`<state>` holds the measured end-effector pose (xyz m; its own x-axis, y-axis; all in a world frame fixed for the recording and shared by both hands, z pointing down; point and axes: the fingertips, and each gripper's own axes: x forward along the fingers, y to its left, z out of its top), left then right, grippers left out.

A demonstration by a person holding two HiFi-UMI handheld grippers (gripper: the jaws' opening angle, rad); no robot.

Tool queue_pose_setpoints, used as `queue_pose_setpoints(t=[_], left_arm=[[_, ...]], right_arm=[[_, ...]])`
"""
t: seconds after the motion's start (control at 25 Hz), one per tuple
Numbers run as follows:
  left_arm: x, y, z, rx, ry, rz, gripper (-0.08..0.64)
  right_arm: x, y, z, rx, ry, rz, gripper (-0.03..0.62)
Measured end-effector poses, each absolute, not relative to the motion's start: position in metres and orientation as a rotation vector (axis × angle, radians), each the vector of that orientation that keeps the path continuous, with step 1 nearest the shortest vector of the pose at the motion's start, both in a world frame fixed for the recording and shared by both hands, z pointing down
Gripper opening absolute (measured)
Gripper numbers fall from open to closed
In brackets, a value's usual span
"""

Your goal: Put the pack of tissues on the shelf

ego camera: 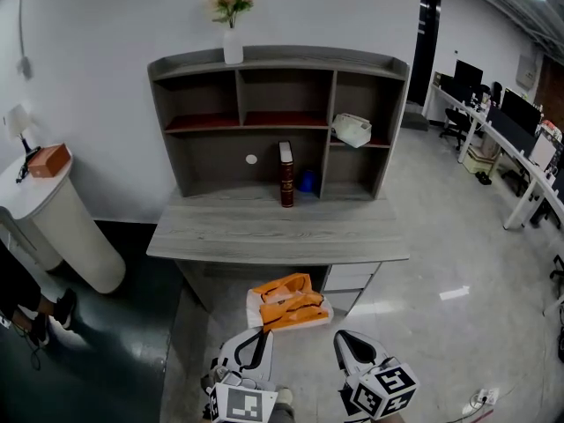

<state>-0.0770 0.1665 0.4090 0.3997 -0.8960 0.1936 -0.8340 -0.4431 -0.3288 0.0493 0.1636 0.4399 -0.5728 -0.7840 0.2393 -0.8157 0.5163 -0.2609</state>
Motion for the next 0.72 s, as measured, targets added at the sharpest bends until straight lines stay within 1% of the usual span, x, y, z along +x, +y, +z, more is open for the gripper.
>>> queue_pose_setpoints(t=[0.36, 0.72], left_arm=[[-0.101, 0.097, 0.407, -2.478, 1.536, -0.502, 0.002], [-0.113, 0.052, 0.405, -2.475, 1.505, -0.511, 0.002]], right_arm=[[0.021, 0.093, 0.435, 1.385, -2.657, 0.512, 0.0], [0.011, 0.049, 0.436, 1.412, -2.64, 0.519, 0.0]])
